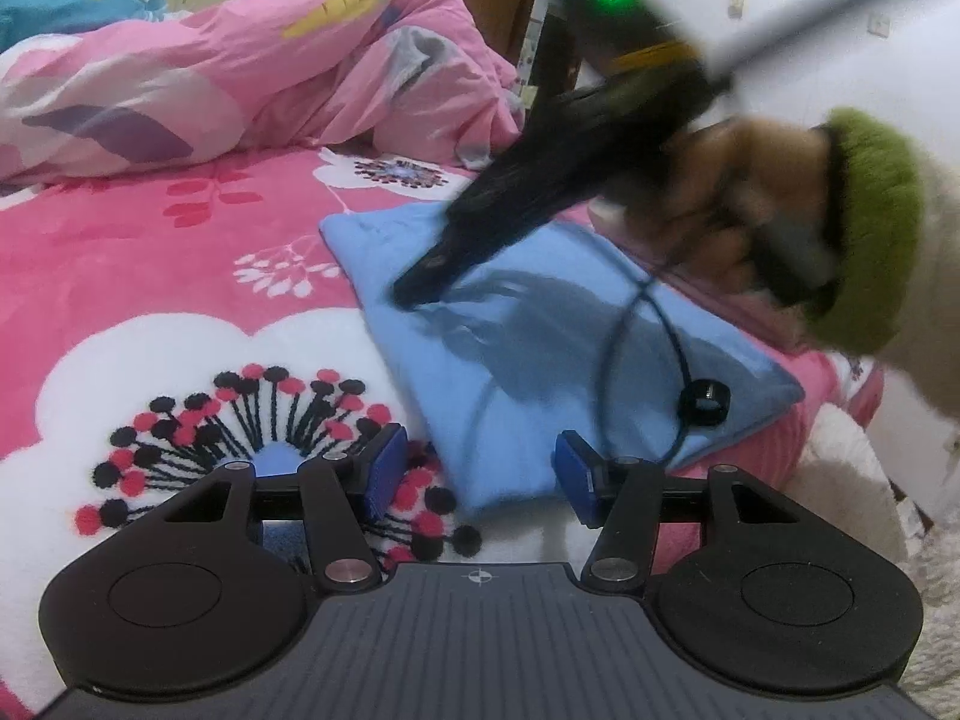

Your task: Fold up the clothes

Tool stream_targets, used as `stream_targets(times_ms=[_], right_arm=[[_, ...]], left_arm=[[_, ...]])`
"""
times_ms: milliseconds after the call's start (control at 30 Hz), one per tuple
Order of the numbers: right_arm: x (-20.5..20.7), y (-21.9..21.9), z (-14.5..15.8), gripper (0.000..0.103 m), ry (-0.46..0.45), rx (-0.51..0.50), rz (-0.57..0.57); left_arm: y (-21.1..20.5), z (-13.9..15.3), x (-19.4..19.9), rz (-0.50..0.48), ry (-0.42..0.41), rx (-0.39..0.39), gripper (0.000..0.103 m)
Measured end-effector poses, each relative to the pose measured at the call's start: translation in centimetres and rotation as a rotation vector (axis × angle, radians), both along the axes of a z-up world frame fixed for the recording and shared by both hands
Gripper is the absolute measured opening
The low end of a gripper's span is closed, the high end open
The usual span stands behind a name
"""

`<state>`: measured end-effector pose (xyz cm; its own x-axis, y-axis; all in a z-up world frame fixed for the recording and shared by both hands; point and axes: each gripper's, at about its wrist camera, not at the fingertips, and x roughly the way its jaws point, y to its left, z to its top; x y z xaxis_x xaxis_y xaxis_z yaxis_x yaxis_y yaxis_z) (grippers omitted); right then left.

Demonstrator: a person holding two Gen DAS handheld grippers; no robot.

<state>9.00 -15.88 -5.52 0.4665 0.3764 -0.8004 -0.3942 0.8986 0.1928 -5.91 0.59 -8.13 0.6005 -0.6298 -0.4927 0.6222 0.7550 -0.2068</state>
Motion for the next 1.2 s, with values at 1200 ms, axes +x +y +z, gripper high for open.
stream_targets(times_ms=[1200], right_arm=[[8.4,-1.8,0.6,0.028,-0.113,0.147,-0.188]], left_arm=[[0.1,-0.4,-0.1,-0.014,-0.019,-0.003,0.056]])
